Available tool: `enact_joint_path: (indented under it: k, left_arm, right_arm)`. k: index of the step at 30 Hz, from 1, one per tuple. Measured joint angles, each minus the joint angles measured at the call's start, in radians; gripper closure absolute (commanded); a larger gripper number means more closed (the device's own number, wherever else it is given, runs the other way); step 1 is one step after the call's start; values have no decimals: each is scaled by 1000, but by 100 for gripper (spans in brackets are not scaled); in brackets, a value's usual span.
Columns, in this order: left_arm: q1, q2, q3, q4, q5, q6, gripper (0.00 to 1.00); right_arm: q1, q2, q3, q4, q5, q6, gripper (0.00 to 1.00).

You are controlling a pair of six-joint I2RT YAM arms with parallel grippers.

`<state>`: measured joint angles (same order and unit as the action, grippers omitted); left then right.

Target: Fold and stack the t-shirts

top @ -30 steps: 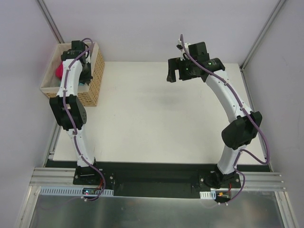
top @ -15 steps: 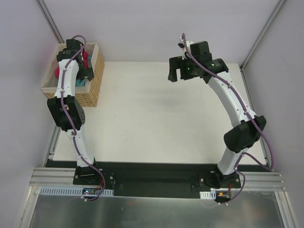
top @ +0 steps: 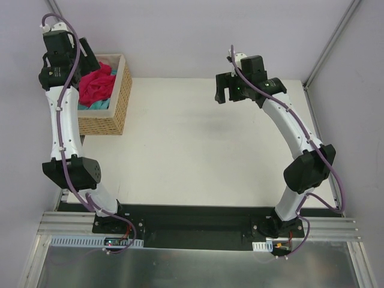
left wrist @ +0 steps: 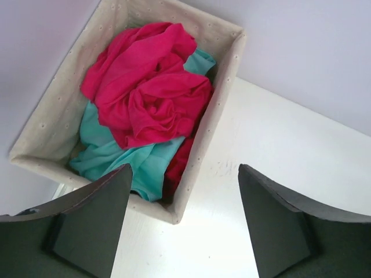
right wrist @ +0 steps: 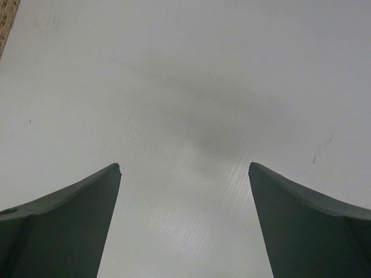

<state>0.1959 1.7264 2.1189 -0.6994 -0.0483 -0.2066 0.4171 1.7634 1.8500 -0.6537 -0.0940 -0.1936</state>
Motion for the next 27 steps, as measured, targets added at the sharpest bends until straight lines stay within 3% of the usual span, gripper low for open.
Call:
enact_joint_path:
  k: [3, 5, 7, 16, 27]
  left_arm:
    - [0, -33, -48, 12, -10, 8, 34]
    - [0, -3, -59, 19, -21, 10, 44]
    - [-4, 55, -61, 24, -51, 8, 45]
    - [-27, 362, 37, 19, -168, 3, 45]
    - [-27, 433, 104, 29, -175, -11, 44]
  right_arm:
    - [-29, 0, 0, 45, 2, 13, 4]
    - [-55, 2, 0, 72, 0, 26, 4]
    - [-74, 2, -4, 89, 0, 36, 4]
    - [-90, -3, -113, 119, -18, 56, 4]
    - [-90, -56, -164, 119, -27, 64, 4]
